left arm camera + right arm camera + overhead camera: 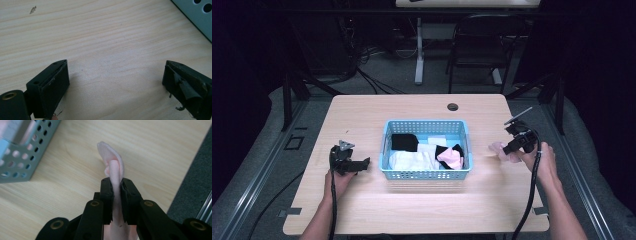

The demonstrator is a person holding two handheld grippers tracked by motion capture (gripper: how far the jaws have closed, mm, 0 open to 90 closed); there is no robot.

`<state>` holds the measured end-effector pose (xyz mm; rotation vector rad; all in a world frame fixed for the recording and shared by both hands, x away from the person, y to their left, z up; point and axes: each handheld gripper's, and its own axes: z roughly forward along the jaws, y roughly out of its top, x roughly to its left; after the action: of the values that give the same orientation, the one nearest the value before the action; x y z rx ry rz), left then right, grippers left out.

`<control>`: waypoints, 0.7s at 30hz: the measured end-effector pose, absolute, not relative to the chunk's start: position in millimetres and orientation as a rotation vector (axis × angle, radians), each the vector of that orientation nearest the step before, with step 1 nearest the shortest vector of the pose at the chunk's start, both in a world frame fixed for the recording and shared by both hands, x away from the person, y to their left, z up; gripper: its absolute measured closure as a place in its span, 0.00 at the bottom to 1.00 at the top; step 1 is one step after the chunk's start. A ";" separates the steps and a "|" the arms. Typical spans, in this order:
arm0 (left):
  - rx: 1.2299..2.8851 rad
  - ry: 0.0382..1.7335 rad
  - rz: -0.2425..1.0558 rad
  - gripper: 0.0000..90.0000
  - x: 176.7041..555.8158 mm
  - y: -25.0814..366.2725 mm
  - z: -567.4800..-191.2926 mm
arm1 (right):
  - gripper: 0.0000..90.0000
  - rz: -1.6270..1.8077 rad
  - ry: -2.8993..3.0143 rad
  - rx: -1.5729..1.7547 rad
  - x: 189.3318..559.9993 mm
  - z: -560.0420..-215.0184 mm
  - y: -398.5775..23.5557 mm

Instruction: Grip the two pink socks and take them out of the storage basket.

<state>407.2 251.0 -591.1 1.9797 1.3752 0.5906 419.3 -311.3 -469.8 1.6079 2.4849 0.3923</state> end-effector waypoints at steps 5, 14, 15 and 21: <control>1.984 1.374 0.590 0.08 407.2 251.2 -591.0 | 0.89 0.295 2.570 1.591 422.6 -497.0 -303.8; 1.984 1.374 0.590 0.08 407.2 251.2 -591.1 | 0.55 0.300 2.576 1.664 422.8 -517.6 -303.9; 1.984 1.373 0.590 0.08 407.2 251.2 -591.0 | 0.46 0.322 2.576 1.664 422.1 -517.0 -305.6; 1.984 1.374 0.590 0.08 407.2 251.2 -591.0 | 0.23 0.427 2.551 1.626 417.6 -496.2 -312.3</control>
<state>407.2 251.2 -591.0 1.9842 1.3735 0.5902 417.6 -312.3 -496.2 1.6262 2.5508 0.4270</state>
